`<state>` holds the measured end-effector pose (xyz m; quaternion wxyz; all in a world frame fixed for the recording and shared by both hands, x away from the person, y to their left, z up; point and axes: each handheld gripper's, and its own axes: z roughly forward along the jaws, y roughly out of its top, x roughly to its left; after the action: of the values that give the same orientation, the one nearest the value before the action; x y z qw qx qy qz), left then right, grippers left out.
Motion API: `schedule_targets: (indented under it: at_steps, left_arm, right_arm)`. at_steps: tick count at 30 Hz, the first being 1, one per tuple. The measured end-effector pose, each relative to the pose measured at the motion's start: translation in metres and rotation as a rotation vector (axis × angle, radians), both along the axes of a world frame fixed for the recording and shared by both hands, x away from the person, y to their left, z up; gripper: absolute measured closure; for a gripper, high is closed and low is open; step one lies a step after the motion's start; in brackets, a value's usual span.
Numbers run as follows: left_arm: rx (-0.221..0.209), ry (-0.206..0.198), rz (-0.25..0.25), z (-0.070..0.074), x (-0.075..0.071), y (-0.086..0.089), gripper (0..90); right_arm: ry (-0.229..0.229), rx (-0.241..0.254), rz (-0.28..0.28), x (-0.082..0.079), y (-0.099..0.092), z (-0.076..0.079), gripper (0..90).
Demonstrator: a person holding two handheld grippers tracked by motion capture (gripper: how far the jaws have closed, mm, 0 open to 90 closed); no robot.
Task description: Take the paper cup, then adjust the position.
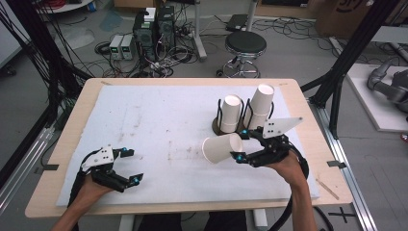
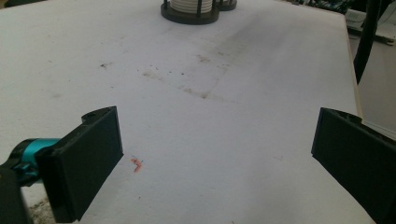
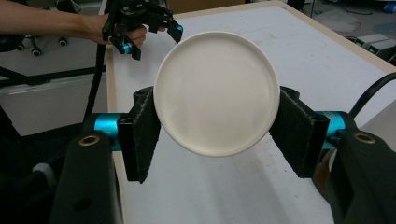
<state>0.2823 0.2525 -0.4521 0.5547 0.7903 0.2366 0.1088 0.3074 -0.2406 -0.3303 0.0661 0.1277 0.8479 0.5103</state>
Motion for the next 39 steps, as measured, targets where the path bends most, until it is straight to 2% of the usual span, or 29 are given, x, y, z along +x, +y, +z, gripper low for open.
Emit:
schedule_targets:
  at_steps: [14, 25, 34, 36, 39]
  left_arm:
    - [-0.002, 0.004, 0.000, 0.000, 0.000, 0.000, 1.8]
    - [-0.024, 0.012, 0.006, 0.000, 0.001, 0.003, 1.8]
    - [-0.070, 0.034, -0.020, 0.001, 0.002, 0.006, 1.8]
    - [-0.075, 0.036, -0.034, 0.004, 0.003, 0.006, 1.8]
    - [-0.107, 0.026, -0.043, 0.014, 0.004, 0.007, 1.8]
  right_arm:
    - [0.012, -0.003, 0.009, 0.002, 0.008, -0.005, 37.3]
    - [0.013, 0.020, 0.012, 0.002, 0.007, -0.006, 37.2]
    - [0.020, 0.024, 0.023, 0.003, 0.009, -0.006, 37.2]
    - [0.016, 0.027, 0.027, 0.005, 0.009, -0.006, 37.3]
    - [0.024, 0.028, 0.034, 0.005, 0.010, -0.006, 37.2]
